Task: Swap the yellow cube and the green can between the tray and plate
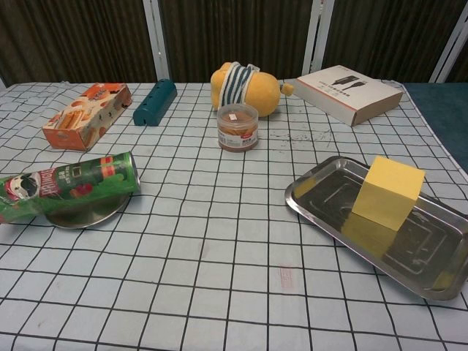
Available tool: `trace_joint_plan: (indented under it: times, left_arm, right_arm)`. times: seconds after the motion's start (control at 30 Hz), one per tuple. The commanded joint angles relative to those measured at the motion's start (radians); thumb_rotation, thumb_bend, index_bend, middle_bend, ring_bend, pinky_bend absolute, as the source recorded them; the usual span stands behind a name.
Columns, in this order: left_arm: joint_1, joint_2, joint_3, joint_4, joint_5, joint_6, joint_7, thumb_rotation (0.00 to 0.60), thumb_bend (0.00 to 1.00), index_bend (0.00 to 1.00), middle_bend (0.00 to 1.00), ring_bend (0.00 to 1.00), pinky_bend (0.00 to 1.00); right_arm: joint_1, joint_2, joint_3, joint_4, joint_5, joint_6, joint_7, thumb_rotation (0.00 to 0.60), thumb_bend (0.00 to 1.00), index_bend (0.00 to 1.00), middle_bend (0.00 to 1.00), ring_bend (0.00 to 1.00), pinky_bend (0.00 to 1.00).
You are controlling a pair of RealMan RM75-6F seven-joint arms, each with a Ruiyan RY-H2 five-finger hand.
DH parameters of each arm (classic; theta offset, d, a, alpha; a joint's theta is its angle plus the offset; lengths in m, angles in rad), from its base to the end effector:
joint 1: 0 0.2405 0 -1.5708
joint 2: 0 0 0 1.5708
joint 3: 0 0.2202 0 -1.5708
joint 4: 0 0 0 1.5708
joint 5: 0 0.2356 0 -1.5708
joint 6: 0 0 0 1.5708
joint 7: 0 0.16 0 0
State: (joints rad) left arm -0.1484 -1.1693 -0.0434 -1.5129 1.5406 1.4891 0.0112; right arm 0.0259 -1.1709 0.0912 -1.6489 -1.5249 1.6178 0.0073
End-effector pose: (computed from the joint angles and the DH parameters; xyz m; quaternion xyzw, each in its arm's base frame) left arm -0.2859 0.2146 0.1124 -0.6268 -0.3422 -0.3964 0.5770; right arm -0.2711 -0.1868 0.1264 0.5358 -0.3762 0.4543 0.6041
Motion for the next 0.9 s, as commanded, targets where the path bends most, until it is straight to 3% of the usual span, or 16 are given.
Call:
trace_joint_plan:
  times: [0.03,0.47,0.63,0.9]
  left_arm:
    - [0.000,0.018,-0.001,-0.034,-0.021,-0.022,-0.015,0.600,0.38,0.00,0.00,0.00,0.14]
    - [0.000,0.035,0.016,-0.064,0.001,-0.030,-0.019,0.600,0.37,0.00,0.00,0.00,0.16]
    - [0.005,0.044,0.022,-0.082,0.001,-0.030,-0.009,0.600,0.37,0.00,0.00,0.00,0.16]
    - [0.009,0.046,0.020,-0.081,0.007,-0.018,-0.023,0.600,0.37,0.00,0.00,0.00,0.16]
  right_arm:
    - [0.005,0.001,-0.006,-0.001,-0.004,-0.014,-0.013,0.600,0.06,0.00,0.00,0.00,0.08]
    - [0.037,-0.040,-0.008,0.024,-0.009,-0.065,-0.075,0.600,0.06,0.00,0.00,0.00,0.08]
    - [0.059,-0.039,-0.022,0.036,-0.044,-0.096,-0.013,0.600,0.06,0.00,0.00,0.01,0.10]
    - [0.185,0.030,-0.025,-0.053,-0.021,-0.335,-0.036,0.600,0.06,0.00,0.00,0.02,0.12]
